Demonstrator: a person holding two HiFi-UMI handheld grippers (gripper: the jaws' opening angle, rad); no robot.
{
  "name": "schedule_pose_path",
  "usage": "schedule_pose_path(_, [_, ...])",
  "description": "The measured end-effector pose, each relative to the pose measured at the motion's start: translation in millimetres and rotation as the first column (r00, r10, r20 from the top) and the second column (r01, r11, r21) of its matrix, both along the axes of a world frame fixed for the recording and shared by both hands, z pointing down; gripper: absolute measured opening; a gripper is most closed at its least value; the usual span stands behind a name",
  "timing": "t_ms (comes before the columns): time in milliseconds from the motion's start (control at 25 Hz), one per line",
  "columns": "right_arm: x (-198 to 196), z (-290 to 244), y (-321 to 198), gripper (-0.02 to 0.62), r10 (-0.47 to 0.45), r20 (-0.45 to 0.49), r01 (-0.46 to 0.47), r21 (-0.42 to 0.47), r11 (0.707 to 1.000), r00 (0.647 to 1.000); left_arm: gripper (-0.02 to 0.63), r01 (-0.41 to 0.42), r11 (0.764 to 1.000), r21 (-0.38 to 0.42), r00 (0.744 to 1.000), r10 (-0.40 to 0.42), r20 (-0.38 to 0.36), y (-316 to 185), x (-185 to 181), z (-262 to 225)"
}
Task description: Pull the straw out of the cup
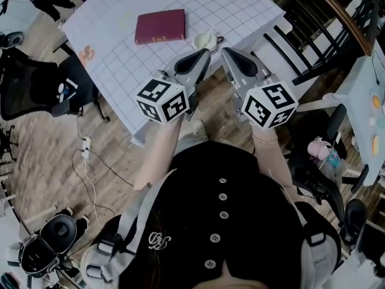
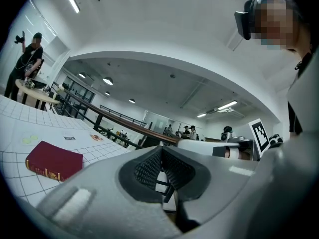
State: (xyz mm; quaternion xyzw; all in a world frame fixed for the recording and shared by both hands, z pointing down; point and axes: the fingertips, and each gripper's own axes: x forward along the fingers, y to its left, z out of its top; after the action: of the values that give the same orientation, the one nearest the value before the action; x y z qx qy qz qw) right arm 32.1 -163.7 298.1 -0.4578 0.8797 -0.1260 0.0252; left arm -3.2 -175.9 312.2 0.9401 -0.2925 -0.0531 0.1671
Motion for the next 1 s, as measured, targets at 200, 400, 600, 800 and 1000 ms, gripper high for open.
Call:
schedule_pose_path(200, [-8,-2,-29,-0.002,0.026,-0.003,-0.026,0.009,1.0,1.0,-0.003,-0.033,0.999,0.012,0.999,0.033,0.002,-30,-5,-3])
schedule_pose_path(400, [-7,6,-45,-0.002,0.059,-0.006,-0.059,-0.007,0.998,0.998,-0.003,-0.062,0.998,0.001,0.998,0.062,0.001,-48,-5,5])
schedule_pose_path(600, [-2,12,-52,-0.002,0.09,-0.005,-0.09,-0.028,0.996,0.996,-0.003,-0.076,0.997,-0.021,0.997,0.076,-0.001,-55,-7,12])
schedule_pose_path(800, [-3,16,-57,-0.002,0.083,-0.013,-0.084,-0.043,0.996,0.996,-0.003,-0.077,0.996,-0.034,0.997,0.076,-0.01,-61,-7,16])
schedule_pose_path(1000, [2,24,-64,-0.002,0.069,-0.015,-0.07,-0.064,0.995,0.998,-0.003,-0.067,0.996,-0.063,0.998,0.067,-0.008,-63,-4,28])
